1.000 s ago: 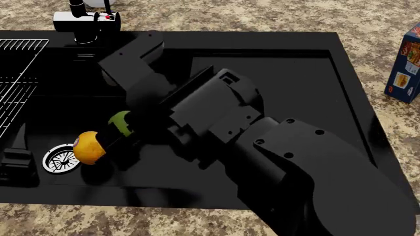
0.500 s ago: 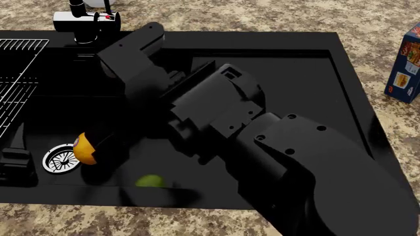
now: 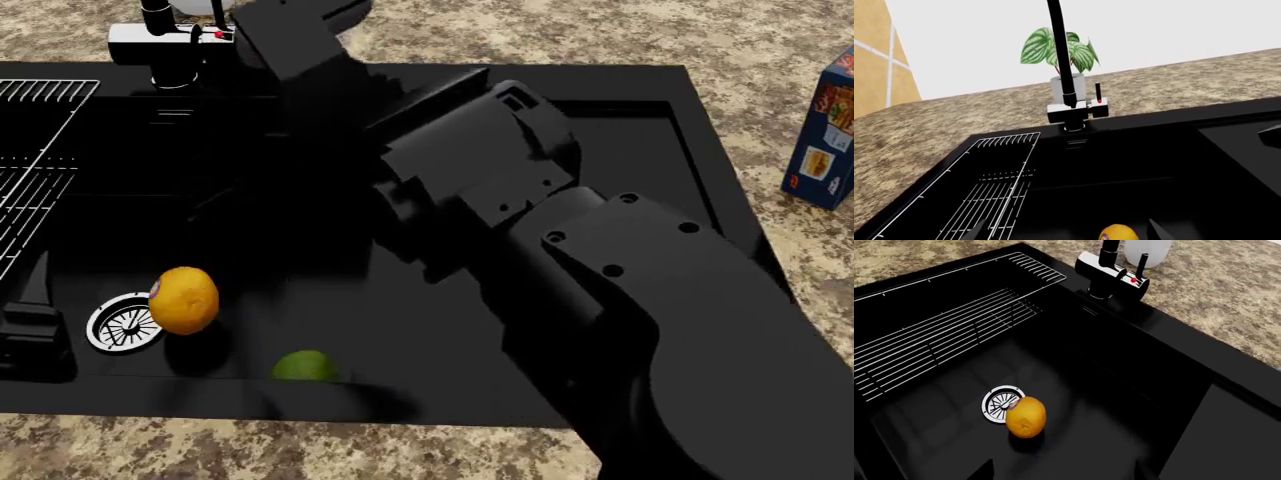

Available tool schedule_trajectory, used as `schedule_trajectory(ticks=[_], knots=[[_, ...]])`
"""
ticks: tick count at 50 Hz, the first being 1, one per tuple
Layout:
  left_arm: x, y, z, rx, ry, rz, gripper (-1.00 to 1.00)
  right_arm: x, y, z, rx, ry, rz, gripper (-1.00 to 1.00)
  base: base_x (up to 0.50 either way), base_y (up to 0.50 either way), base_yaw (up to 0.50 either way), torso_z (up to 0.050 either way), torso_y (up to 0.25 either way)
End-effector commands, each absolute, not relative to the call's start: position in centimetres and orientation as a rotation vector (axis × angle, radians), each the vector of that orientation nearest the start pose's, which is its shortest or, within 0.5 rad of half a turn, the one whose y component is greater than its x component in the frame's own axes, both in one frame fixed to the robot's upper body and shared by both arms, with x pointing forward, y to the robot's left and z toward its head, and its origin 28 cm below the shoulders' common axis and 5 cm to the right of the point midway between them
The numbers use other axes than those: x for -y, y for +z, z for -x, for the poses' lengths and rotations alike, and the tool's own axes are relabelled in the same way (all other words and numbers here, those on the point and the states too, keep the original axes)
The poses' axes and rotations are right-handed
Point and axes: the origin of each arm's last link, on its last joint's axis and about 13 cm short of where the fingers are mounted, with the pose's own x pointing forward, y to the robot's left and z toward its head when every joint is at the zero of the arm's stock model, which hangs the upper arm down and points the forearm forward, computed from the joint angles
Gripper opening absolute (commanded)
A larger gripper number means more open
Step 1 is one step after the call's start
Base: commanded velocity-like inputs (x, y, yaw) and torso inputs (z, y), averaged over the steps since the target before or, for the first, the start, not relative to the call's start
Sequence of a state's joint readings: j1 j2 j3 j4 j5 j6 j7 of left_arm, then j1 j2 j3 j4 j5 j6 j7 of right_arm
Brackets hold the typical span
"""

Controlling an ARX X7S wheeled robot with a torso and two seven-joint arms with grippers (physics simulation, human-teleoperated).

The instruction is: Pick the lime from the counter and place it in the sink

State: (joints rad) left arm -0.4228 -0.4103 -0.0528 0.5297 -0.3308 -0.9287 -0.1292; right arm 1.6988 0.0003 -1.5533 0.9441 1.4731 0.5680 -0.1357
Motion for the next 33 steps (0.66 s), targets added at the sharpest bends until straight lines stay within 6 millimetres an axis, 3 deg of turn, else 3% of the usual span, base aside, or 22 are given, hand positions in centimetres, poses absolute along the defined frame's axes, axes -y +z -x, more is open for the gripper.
schedule_trajectory(ticks=[1,22,29,33], knots=[[-27.9,17.3,-25.0,0.014,0.076,-0.156,1.0,1.5,29.8,-40.1,-0.3,0.671,0.17,1.0,0.0,0.0,0.0,0.0,0.0],[-27.8,17.9,-24.9,0.031,0.069,-0.173,1.0,7.4,29.9,-31.9,-0.1,0.53,0.091,1.0,0.0,0.0,0.0,0.0,0.0],[-27.8,18.0,-24.6,0.038,0.069,-0.175,1.0,9.8,28.4,-28.9,-0.102,0.451,0.084,1.0,0.0,0.0,0.0,0.0,0.0],[-27.9,18.2,-24.4,0.042,0.074,-0.177,1.0,11.3,27.8,-26.2,-0.065,0.402,0.075,1.0,0.0,0.0,0.0,0.0,0.0]])
